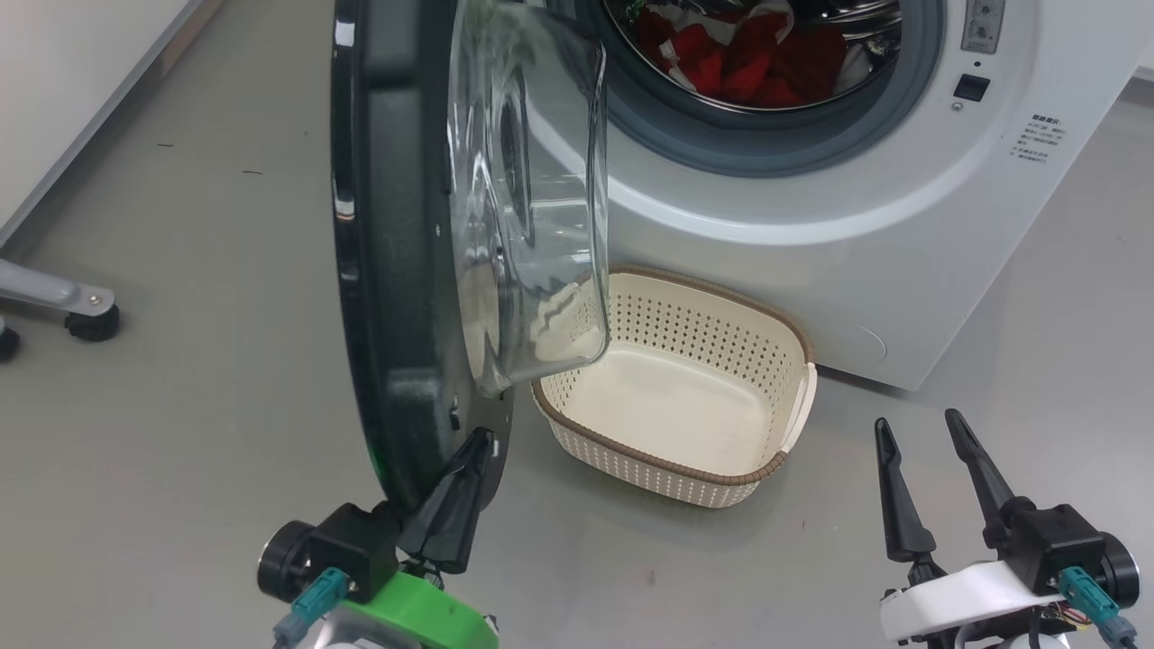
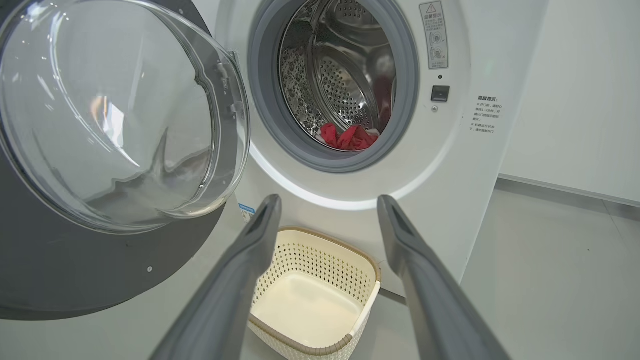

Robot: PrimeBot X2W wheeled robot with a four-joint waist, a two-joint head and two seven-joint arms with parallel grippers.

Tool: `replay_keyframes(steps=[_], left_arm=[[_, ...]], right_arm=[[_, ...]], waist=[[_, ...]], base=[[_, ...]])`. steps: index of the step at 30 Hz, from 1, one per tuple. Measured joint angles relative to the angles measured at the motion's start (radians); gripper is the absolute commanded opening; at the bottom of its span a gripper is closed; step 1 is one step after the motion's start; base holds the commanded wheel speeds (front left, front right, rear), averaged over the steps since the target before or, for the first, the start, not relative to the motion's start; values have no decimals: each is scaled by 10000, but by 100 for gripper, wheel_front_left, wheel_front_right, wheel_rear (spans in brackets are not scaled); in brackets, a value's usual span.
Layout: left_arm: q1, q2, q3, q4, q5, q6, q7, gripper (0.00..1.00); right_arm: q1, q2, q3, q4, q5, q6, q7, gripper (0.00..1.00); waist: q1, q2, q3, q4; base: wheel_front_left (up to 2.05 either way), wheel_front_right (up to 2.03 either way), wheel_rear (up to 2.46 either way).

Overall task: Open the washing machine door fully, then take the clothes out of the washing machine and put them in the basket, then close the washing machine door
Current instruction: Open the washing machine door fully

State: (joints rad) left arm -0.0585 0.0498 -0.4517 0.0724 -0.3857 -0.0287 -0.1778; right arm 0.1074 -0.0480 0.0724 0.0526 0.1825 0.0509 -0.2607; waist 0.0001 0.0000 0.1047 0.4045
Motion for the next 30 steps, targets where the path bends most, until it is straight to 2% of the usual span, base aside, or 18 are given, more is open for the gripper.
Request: replay_keyframes(steps=[10,18,30], left_arm=[[42,38,690,234,-77,387,-184,0],[32,278,1434,489,-198,771,-274,0],[-69,407,2612,851,-523,1047,-491,0]], right_arm=[[-1,21,15,38,-4,90,0,100],[-13,36,48,71,-10,94,0,100],[-72,40,-12,23,-65,96,0,100]], waist=[[0,0,23,48],[0,0,72,-48],[0,0,374,-323]], base=[[0,0,0],[0,0,0],[0,0,0]])
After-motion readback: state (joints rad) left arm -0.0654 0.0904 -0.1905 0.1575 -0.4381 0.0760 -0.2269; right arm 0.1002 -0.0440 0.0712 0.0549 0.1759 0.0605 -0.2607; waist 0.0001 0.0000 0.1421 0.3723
